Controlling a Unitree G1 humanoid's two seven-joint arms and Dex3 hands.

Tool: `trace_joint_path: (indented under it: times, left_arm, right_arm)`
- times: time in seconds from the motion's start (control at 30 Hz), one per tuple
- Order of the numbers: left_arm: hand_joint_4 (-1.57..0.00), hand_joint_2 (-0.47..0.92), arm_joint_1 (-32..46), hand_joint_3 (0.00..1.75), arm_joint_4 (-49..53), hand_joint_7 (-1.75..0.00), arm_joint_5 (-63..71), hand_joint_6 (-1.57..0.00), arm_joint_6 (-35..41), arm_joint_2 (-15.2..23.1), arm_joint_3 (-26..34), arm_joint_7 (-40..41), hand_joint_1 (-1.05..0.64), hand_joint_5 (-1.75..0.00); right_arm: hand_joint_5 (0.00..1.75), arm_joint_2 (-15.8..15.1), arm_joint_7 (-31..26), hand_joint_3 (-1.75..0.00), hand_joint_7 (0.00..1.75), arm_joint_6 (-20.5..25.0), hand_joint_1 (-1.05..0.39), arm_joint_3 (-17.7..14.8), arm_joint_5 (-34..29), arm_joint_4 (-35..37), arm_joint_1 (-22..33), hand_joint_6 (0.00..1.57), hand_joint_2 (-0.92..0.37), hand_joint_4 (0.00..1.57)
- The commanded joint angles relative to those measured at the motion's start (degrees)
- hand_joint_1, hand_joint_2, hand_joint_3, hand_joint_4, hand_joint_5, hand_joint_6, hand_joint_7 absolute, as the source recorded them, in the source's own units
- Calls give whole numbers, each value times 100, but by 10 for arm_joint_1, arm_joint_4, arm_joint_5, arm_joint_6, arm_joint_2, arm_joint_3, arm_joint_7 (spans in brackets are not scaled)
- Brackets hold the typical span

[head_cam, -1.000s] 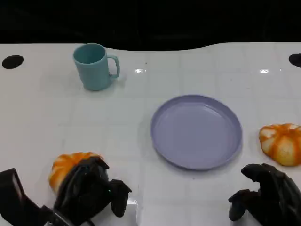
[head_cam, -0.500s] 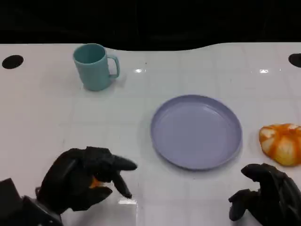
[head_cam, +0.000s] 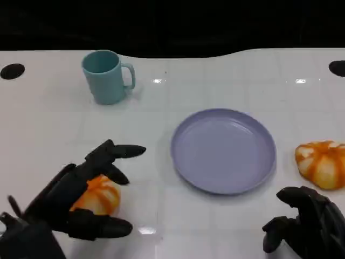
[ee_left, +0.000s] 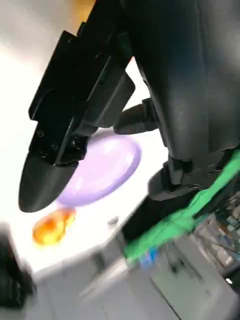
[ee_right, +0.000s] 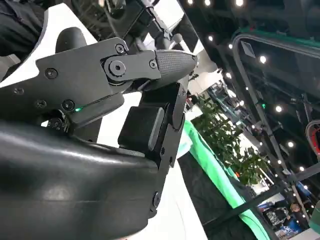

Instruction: Grasp the bread from the table and place it into the plate.

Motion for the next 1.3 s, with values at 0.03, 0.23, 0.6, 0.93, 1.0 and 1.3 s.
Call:
trace_joint_path:
  times: [0.03,0.23,0.6,0.93,1.0,1.3]
  left_arm:
    - [0,92,29,29,-96,-27,155,0,44,43,-2,74,-105,-119]
    - [0,92,45,20,-163,-21,278,0,115,67,-31,115,-105,-128]
    - [0,91,16,7,-151,-45,402,0,211,100,-104,137,-105,-148]
    - [0,82,-41,0,-76,-69,466,0,296,109,-182,136,-105,-157]
    - [0,81,-56,0,-48,-71,479,0,305,112,-200,146,-105,-156]
    - [0,73,-120,1,74,-97,498,0,336,110,-261,173,-105,-159]
  right_arm:
    - [56,-6,0,-25,17,-5,-59,-4,3,0,3,157,-92,157]
    - [57,-6,-3,-26,17,-2,-58,-3,3,-4,4,157,-92,157]
    - [58,-8,-1,-28,18,-11,-60,1,-1,-8,7,157,-92,157]
    - [60,-5,-7,-27,21,-13,-59,2,-3,-13,12,157,-92,157]
    - [60,-4,-10,-28,21,-11,-59,3,-2,-17,13,157,-92,157]
    - [61,-3,-13,-28,21,-12,-59,6,-4,-24,17,157,-92,157]
